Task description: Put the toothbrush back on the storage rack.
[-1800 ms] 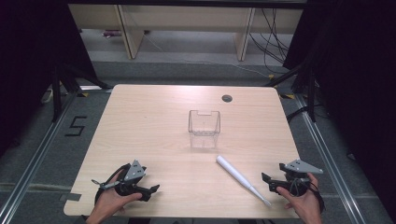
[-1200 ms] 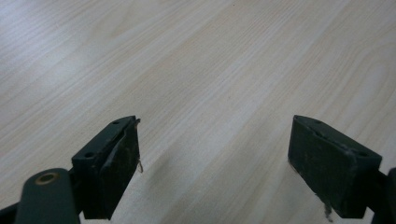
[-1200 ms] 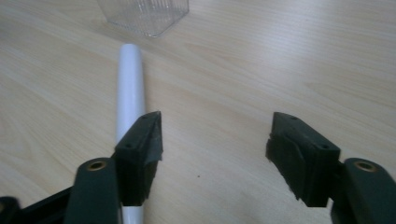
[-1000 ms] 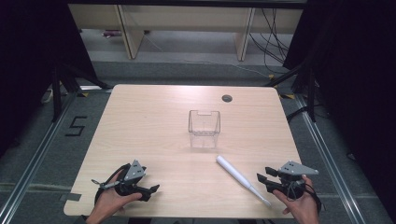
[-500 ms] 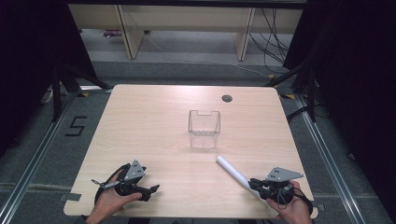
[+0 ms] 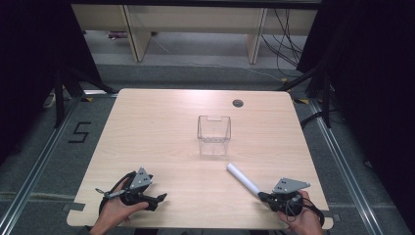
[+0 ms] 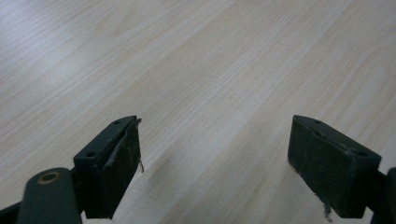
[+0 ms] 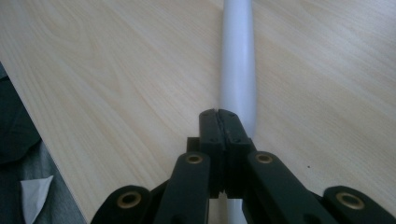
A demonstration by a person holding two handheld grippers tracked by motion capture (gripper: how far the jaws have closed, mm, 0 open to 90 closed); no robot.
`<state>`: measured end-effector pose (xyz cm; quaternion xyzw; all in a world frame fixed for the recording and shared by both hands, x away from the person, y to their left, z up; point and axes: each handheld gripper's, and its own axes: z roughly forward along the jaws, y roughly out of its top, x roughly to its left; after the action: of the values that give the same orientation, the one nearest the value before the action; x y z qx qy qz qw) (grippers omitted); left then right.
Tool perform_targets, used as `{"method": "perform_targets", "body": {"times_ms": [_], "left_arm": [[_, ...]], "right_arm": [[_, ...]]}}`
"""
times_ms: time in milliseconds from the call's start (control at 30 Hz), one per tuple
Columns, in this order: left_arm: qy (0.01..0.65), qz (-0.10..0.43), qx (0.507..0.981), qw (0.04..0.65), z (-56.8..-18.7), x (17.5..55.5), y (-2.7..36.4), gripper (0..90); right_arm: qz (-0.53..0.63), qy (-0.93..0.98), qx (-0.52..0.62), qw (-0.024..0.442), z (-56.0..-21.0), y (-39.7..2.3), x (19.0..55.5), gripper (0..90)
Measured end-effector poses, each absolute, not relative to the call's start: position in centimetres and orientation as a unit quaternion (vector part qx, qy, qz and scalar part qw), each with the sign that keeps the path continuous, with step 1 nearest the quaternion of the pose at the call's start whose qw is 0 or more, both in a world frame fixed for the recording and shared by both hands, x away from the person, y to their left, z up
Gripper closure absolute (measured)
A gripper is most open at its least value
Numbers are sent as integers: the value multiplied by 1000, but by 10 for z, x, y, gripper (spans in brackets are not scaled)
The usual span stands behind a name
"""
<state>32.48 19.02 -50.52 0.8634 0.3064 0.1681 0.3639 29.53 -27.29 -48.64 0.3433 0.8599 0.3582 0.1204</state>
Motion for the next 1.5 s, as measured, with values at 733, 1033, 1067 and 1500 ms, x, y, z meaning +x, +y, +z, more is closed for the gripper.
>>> {"method": "perform_targets", "body": {"times_ms": [733,1033,1067,1500], "left_arm": [[307,168,863,365,-505,325,190,164],[308,163,863,366,-506,324,189,163],[308,164,863,366,-506,325,189,163],[306,168,865,361,-506,325,189,163]], "right_arm": [[314,878,338,127,-493,-276,297,900],[302,877,349,136,-495,-280,301,899],[309,875,345,143,-496,-281,302,899],[304,874,347,153,-496,-278,318,893]]}}
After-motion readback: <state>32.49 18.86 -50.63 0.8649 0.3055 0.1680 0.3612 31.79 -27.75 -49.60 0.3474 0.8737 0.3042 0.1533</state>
